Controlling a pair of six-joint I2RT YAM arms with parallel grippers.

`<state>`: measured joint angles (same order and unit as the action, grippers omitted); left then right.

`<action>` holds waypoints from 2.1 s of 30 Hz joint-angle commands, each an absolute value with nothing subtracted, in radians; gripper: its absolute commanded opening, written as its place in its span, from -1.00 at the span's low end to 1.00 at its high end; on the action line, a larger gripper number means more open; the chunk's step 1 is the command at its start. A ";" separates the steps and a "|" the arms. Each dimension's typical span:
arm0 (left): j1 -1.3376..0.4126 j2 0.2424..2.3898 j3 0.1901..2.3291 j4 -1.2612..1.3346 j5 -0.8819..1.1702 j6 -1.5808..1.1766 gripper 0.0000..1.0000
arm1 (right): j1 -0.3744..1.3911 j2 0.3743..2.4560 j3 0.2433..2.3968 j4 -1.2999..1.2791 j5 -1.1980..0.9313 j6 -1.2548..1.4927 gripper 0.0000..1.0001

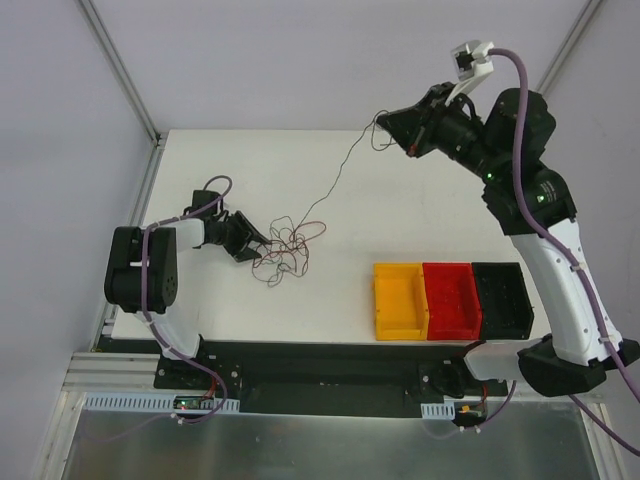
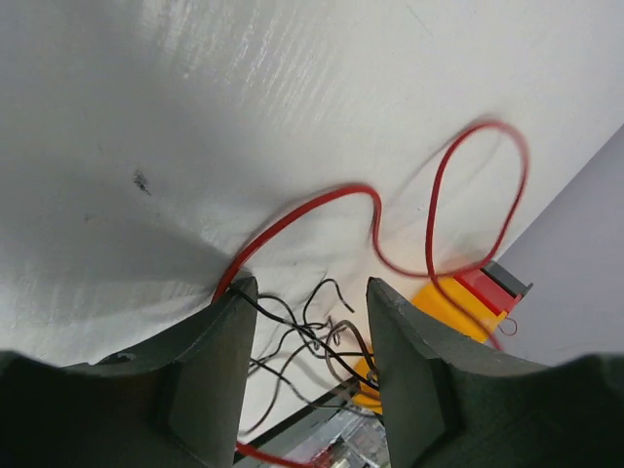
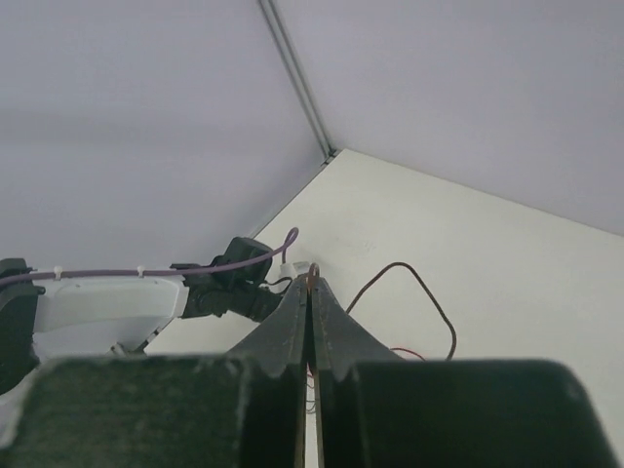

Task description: Untangle the cables

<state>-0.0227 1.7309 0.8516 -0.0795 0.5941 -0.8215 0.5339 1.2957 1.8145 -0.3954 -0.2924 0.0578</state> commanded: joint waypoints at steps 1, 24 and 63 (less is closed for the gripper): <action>-0.008 1.686 0.842 -0.100 0.540 -0.787 0.00 | 0.499 1.351 1.956 -0.497 -0.281 0.026 -1.00; -0.308 1.298 0.906 0.133 0.657 -0.501 0.56 | 0.479 1.462 2.043 -0.374 -0.505 0.184 -1.00; -0.360 1.746 0.901 0.164 0.529 -1.023 -0.08 | 0.482 1.163 1.342 -0.420 -0.284 0.006 -1.00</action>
